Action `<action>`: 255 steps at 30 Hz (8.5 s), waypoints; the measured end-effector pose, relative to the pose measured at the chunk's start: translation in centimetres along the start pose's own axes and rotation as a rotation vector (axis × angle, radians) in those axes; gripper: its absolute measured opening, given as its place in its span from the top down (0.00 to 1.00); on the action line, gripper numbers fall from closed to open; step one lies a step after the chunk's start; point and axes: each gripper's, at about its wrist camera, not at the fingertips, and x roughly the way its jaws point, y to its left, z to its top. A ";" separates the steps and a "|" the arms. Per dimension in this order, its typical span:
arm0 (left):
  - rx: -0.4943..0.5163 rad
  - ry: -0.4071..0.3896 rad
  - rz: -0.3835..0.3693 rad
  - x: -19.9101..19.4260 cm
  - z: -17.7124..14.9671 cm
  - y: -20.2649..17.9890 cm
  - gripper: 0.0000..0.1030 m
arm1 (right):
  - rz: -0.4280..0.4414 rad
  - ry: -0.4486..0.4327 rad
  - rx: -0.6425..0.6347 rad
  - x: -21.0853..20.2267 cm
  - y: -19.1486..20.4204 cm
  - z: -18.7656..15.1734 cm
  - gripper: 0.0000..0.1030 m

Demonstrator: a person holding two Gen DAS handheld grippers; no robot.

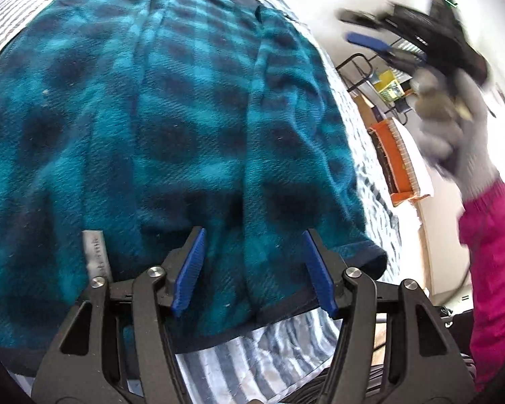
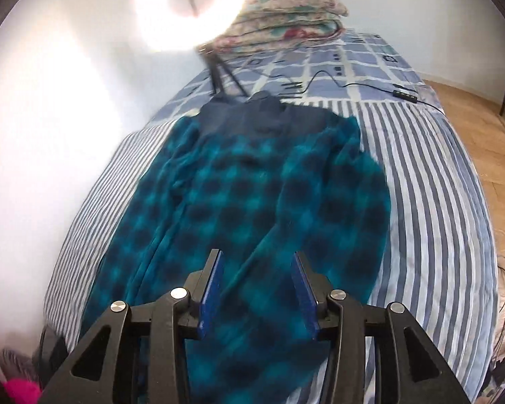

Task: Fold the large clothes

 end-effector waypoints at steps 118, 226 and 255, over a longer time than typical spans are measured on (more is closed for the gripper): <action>0.435 0.029 0.252 3.5 -4.3 -6.5 0.68 | -0.015 0.187 -0.060 0.3 -0.1 -19.3 0.87; 0.077 0.025 0.128 -3.3 1.6 -0.3 0.91 | 0.351 -0.044 0.337 0.5 -4.7 -7.6 0.31; 0.102 0.001 0.070 -3.6 -0.4 -0.5 0.94 | -0.011 0.014 0.088 11.1 3.6 5.5 0.93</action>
